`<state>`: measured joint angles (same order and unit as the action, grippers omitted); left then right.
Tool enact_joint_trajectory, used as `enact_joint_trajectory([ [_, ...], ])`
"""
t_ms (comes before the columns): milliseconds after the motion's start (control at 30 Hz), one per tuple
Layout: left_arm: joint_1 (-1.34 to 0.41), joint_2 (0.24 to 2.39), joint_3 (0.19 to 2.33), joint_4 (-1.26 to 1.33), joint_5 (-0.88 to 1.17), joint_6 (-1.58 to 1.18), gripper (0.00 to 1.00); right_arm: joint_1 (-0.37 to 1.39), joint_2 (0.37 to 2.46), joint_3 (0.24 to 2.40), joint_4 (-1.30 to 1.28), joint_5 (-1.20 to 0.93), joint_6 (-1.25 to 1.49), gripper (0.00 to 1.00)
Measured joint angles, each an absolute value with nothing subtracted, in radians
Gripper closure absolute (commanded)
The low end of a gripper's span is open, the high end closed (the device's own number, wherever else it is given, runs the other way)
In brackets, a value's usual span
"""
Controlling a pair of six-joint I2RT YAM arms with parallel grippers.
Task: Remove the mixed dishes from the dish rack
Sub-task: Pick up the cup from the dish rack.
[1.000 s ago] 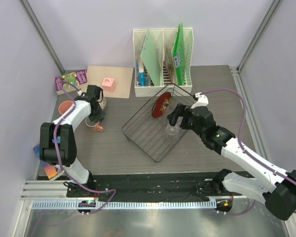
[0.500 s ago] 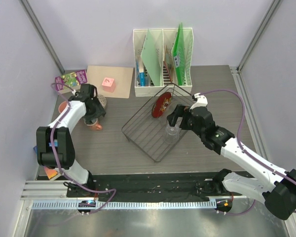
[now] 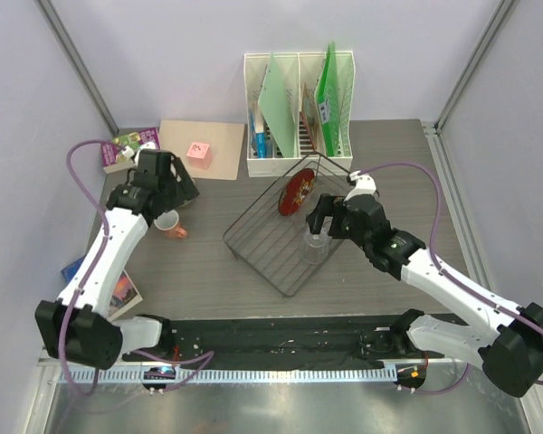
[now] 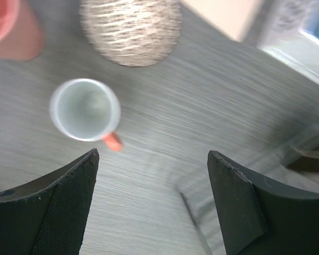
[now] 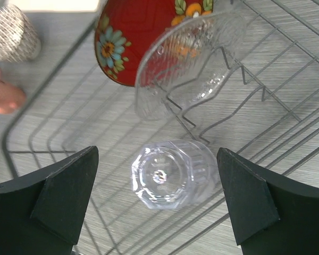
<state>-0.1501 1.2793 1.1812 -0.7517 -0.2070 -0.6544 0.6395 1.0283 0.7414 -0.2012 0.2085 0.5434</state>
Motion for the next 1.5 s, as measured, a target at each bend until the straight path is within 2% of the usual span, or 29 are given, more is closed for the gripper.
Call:
enact_joint_trajectory([
  [200,-0.435,1.139,1.203,-0.74,-0.255,-0.659,0.15,0.678,1.129,0.793,-0.264,0.222,0.465,0.02],
  [300,-0.524,1.058,1.151,-0.7,-0.26,-0.678,0.14,0.738,1.18,0.817,-0.29,0.25,0.432,0.02],
  [600,-0.616,0.918,0.969,-0.677,-0.27,-0.711,0.13,0.786,1.312,0.846,-0.33,0.323,0.403,0.05],
  [800,-0.616,0.847,0.938,-0.677,-0.29,-0.722,0.14,0.786,1.36,0.855,-0.34,0.353,0.403,0.3],
  [833,-0.616,0.84,0.936,-0.677,-0.294,-0.723,0.14,0.788,1.36,0.855,-0.341,0.357,0.406,0.4],
  [900,-0.616,0.832,0.929,-0.676,-0.298,-0.725,0.14,0.79,1.356,0.855,-0.345,0.359,0.404,0.54],
  [1000,-0.616,0.831,0.917,-0.677,-0.306,-0.726,0.14,0.795,1.322,0.854,-0.361,0.355,0.403,0.62],
  [1067,-0.617,0.831,0.915,-0.677,-0.313,-0.726,0.15,0.802,1.273,0.853,-0.37,0.348,0.402,0.65],
  [1167,-0.618,0.826,0.915,-0.676,-0.324,-0.726,0.16,0.826,1.149,0.852,-0.376,0.341,0.403,0.74],
  [1267,-0.618,0.817,0.915,-0.675,-0.334,-0.73,0.16,0.844,0.998,0.852,-0.352,0.33,0.418,0.89],
  [1300,-0.618,0.813,0.915,-0.673,-0.334,-0.733,0.16,0.845,0.959,0.85,-0.336,0.323,0.425,0.98],
  [1500,-0.618,0.731,0.859,-0.544,-0.234,-0.752,0.16,0.839,0.83,0.79,-0.139,0.213,0.508,0.99],
])
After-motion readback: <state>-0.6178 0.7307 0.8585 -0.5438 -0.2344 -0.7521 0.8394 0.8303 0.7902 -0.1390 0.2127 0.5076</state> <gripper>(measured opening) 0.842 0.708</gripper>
